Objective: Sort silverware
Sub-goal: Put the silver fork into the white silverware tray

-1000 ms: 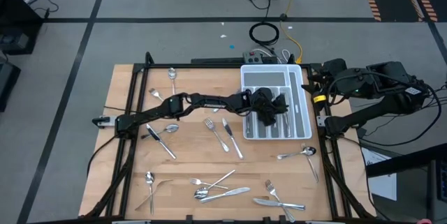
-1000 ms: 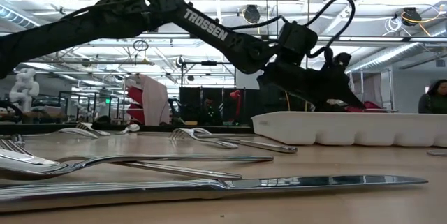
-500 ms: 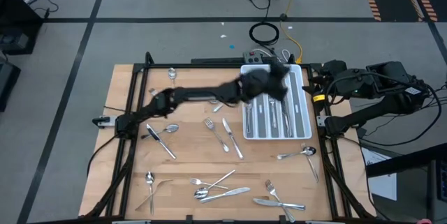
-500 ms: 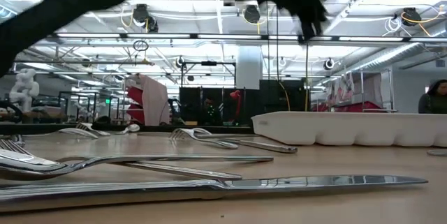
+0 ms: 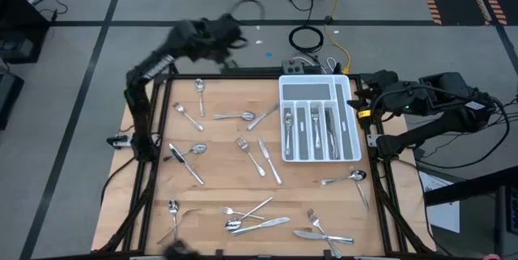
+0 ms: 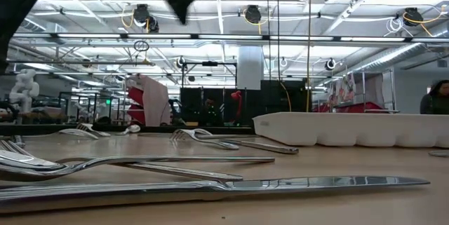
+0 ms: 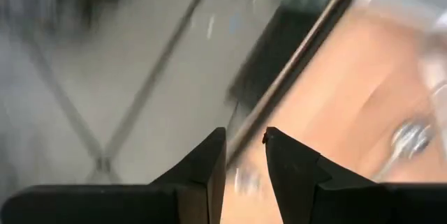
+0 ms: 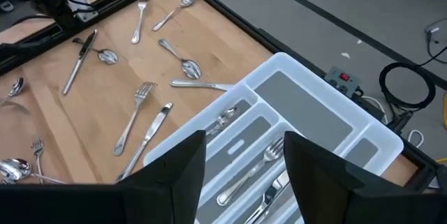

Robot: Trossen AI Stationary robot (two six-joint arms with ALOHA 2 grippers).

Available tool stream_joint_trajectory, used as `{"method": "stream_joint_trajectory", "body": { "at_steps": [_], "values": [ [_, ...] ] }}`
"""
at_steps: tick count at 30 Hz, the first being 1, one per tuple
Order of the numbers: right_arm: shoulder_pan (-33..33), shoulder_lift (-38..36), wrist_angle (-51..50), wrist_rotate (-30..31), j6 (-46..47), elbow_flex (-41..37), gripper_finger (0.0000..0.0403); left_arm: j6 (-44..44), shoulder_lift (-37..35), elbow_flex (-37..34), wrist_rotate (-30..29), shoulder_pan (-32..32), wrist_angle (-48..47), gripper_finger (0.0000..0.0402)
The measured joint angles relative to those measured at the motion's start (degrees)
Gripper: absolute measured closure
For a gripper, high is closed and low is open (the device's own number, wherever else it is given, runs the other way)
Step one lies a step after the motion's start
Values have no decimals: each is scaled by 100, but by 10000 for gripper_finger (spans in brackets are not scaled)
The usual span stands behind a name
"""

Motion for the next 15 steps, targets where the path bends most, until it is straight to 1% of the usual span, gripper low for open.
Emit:
{"method": "stream_joint_trajectory", "body": {
  "at_steps": [1,2,5,8,10,12,15],
  "values": [
    [-1,44,37,2,-4,0,218,-317,-74,-67,-79,176,-175,295],
    [-1,83,80,4,-15,0,218,-565,-170,-212,-118,326,-104,295],
    [0,218,87,2,-28,0,218,-1049,-683,-956,41,690,6,295],
    [2,346,73,2,-114,0,218,-1374,-1218,-1860,49,875,22,299],
    [2,419,24,3,-222,0,218,-1397,-1624,-2614,198,940,136,299],
    [2,474,-26,4,-322,0,218,-1408,-2127,-3425,580,895,285,299],
    [2,534,-48,2,-401,0,218,-1408,-2933,-4674,1581,630,693,300]
  ]
}}
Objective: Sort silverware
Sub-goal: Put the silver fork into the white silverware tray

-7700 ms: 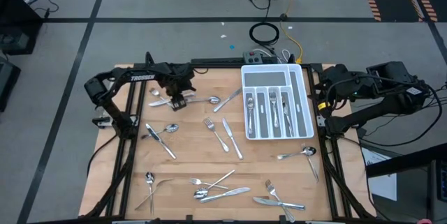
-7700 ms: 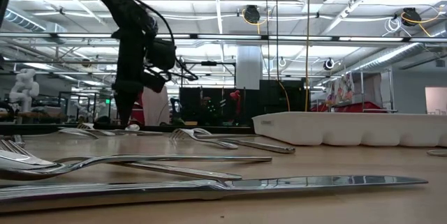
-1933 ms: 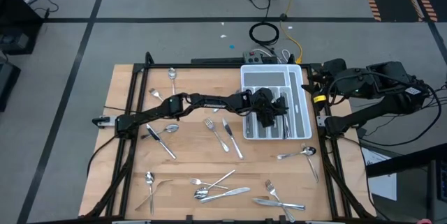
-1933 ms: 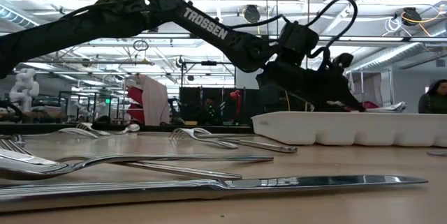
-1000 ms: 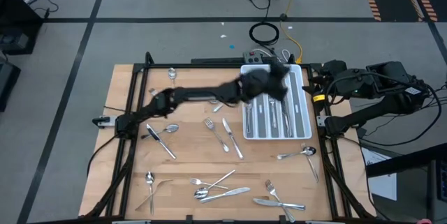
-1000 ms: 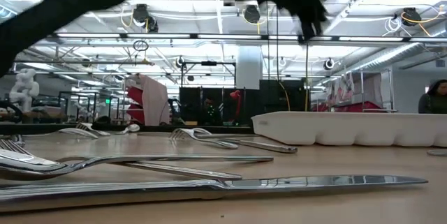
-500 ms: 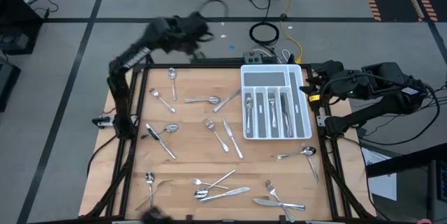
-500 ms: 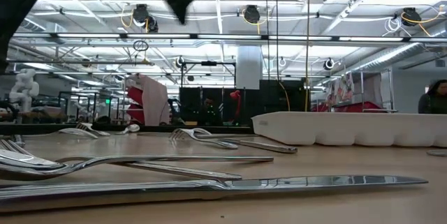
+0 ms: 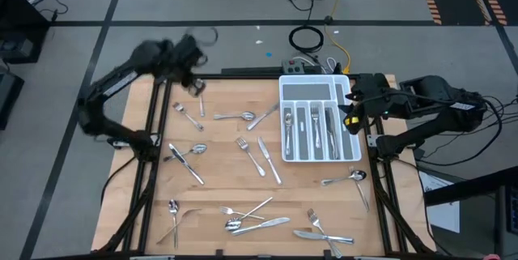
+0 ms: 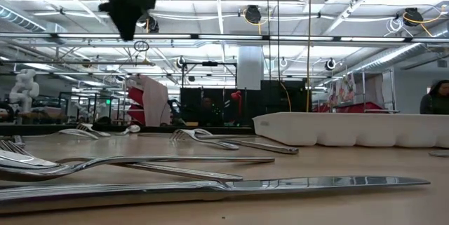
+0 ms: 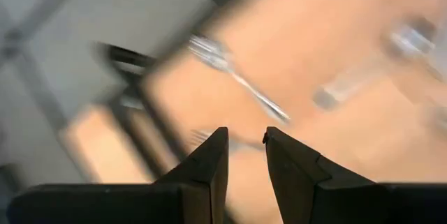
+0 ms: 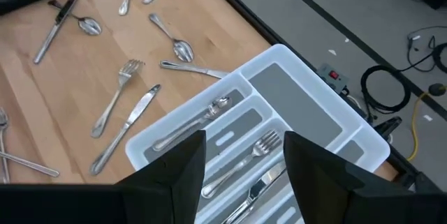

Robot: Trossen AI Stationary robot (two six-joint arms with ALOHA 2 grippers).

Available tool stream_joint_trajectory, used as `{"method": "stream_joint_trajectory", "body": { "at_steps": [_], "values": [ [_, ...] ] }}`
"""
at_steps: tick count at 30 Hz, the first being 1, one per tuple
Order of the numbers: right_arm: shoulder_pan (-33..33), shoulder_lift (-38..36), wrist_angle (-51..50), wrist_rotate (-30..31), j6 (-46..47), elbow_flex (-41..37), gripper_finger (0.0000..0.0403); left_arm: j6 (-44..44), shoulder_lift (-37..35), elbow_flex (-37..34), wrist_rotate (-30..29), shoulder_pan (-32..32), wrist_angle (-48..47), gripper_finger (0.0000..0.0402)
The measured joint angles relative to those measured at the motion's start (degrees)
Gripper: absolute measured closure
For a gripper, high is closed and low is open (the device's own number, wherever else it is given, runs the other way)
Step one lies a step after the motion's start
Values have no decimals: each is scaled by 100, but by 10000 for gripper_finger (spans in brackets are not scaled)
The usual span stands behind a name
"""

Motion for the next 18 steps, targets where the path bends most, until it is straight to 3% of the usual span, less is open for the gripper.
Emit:
{"method": "stream_joint_trajectory", "body": {
  "at_steps": [4,9,15,18],
  "values": [
    [0,65,0,-2,-55,0,218,-15,-984,-1501,696,-719,471,300],
    [0,105,4,-1,-77,0,218,25,-1729,-2719,794,-1877,672,300],
    [0,106,182,-2,-72,0,218,27,-1835,-3217,978,-3156,1318,300],
    [0,106,269,-10,-57,0,218,-1308,-1740,-3324,1256,-3700,1571,300]
  ]
}}
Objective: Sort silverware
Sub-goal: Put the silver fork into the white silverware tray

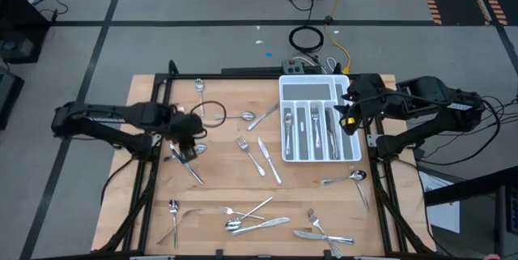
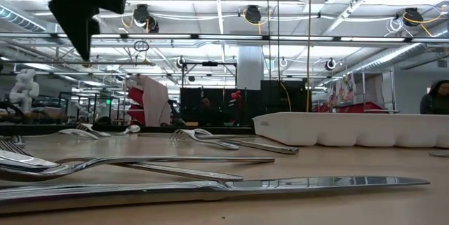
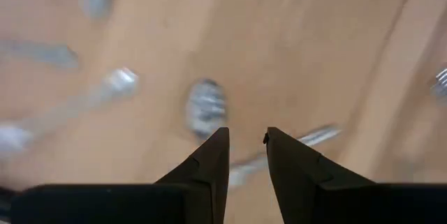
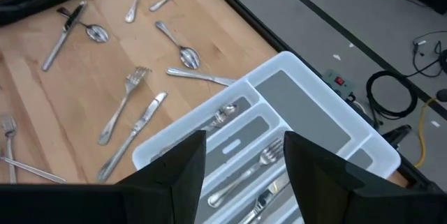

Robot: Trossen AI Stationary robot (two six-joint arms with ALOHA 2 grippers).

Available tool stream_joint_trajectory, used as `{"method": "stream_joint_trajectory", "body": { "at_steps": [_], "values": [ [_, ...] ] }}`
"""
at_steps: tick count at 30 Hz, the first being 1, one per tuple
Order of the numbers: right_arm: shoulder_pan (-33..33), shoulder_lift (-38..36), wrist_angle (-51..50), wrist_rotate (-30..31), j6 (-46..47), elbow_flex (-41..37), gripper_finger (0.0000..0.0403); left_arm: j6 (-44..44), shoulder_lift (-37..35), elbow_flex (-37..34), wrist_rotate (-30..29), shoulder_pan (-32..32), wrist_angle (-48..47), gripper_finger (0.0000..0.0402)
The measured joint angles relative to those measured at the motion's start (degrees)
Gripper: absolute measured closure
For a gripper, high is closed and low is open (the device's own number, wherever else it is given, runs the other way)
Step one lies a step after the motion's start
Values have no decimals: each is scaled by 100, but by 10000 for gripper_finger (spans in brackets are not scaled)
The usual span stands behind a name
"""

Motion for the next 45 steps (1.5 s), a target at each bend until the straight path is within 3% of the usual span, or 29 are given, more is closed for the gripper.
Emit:
{"method": "stream_joint_trajectory", "body": {
  "at_steps": [5,11,16,31,45],
  "values": [
    [0,0,151,-14,-38,0,218,-2889,-43,-17,-126,-981,-20,300],
    [0,0,162,-18,-172,0,218,-4829,72,-13,-382,-2455,60,300],
    [0,0,162,-18,-173,0,218,-6441,580,-13,-319,-3301,130,300],
    [-1,0,160,-20,-373,0,218,-7402,2194,-4,137,-4285,1987,300],
    [0,0,160,-18,-495,0,218,-7477,2648,-4,451,-4673,2065,300]
  ]
}}
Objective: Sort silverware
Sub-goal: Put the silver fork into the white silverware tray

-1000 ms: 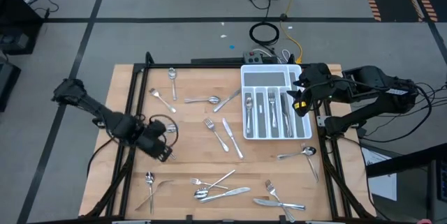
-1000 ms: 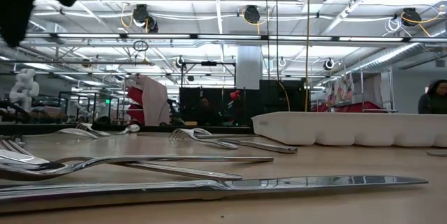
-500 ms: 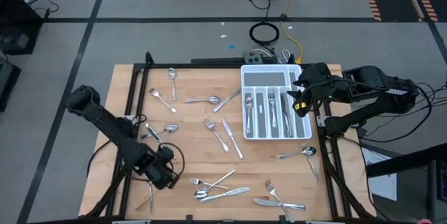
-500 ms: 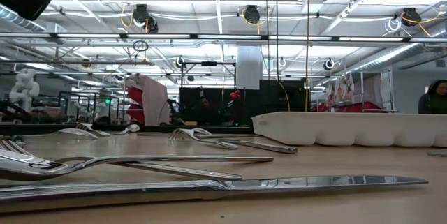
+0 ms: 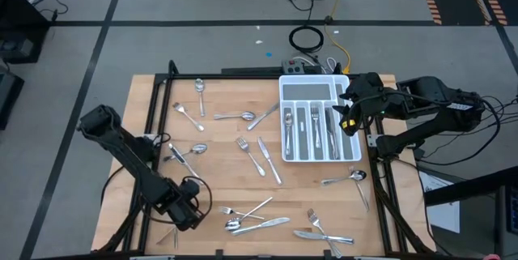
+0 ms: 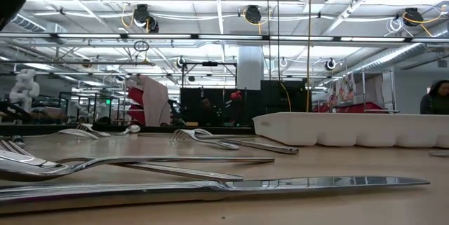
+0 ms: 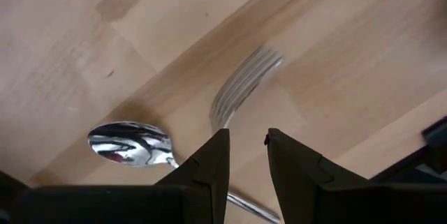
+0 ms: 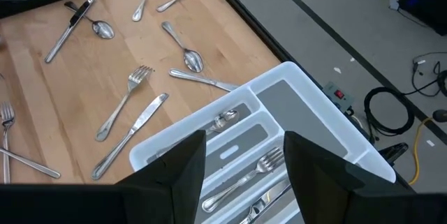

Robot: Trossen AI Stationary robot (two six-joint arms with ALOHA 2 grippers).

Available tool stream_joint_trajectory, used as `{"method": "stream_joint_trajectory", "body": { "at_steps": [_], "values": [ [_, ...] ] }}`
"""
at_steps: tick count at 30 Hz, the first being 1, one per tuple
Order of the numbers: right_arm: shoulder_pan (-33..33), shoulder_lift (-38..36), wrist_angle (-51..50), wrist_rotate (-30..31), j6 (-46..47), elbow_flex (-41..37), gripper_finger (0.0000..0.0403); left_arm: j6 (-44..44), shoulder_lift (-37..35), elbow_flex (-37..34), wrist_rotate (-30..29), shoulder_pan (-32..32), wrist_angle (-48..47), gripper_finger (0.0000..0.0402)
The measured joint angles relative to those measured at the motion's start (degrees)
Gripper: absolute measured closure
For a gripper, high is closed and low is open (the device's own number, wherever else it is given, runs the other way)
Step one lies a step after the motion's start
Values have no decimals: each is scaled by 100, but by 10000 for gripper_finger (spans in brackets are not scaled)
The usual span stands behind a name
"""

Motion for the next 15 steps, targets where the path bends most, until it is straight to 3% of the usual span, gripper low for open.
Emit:
{"method": "stream_joint_trajectory", "body": {
  "at_steps": [12,15],
  "values": [
    [-1,0,2,0,0,0,218,1142,708,2,-66,-3,39,301],
    [-1,0,2,0,0,0,218,1712,1027,20,-6,9,245,322]
  ]
}}
